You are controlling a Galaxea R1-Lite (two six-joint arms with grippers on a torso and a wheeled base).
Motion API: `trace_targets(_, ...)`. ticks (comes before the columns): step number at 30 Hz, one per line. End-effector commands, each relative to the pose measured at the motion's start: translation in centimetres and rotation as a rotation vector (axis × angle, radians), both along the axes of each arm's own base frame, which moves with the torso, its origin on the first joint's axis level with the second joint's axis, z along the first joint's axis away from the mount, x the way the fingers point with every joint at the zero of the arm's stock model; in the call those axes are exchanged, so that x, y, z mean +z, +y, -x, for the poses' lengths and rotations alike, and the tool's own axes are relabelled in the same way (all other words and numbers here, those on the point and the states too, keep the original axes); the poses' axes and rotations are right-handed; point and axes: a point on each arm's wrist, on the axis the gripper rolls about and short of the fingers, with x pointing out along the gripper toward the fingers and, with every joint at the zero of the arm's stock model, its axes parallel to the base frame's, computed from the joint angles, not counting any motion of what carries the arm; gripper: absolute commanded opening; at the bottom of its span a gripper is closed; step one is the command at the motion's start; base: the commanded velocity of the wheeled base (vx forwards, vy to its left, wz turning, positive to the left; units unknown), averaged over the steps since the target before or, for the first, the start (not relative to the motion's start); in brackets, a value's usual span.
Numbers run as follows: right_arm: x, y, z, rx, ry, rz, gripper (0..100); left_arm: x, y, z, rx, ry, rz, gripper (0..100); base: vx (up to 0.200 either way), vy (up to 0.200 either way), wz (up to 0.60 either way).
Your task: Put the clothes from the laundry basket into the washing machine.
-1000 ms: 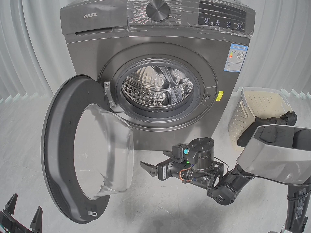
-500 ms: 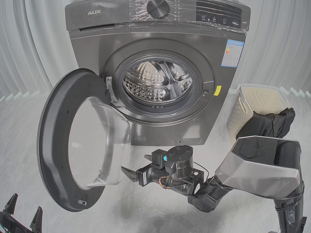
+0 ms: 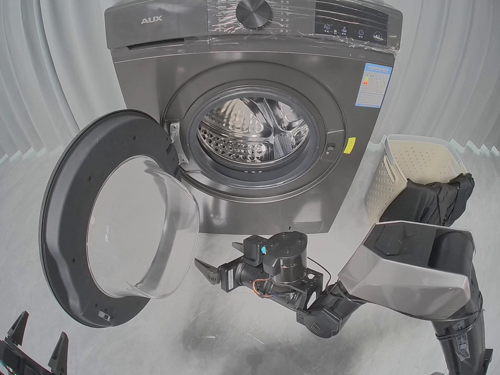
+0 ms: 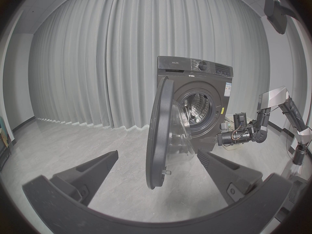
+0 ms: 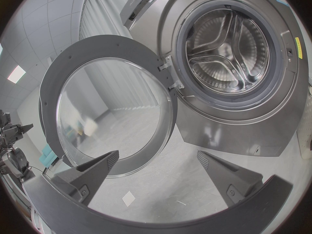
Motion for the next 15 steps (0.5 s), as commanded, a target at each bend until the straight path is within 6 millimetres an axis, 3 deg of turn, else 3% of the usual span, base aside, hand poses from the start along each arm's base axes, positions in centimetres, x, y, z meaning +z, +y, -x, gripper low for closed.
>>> trace_targets(1, 0.7, -0.1, -0.6, -0.011, 0.007, -0.011, 100, -0.5, 0.0, 0.0, 0.000, -0.002, -0.001, 100, 0.000, 0.000, 0.00)
trace_targets(4, 0.0, 0.3, -0.7, -0.013, 0.062, 0.009, 100, -0.5, 0.0, 0.0, 0.000, -0.002, 0.000, 100, 0.000, 0.000, 0.00)
trace_targets(10, 0.8, 2.0, -1.4, -0.055, 0.088, 0.011, 100, -0.5, 0.0, 0.0, 0.000, -0.002, 0.002, 100, 0.000, 0.000, 0.00)
trace_targets(15, 0.3, 3.0, -1.9, -0.071, 0.093, 0.000, 100, -0.5, 0.0, 0.0, 0.001, -0.002, -0.003, 100, 0.000, 0.000, 0.00)
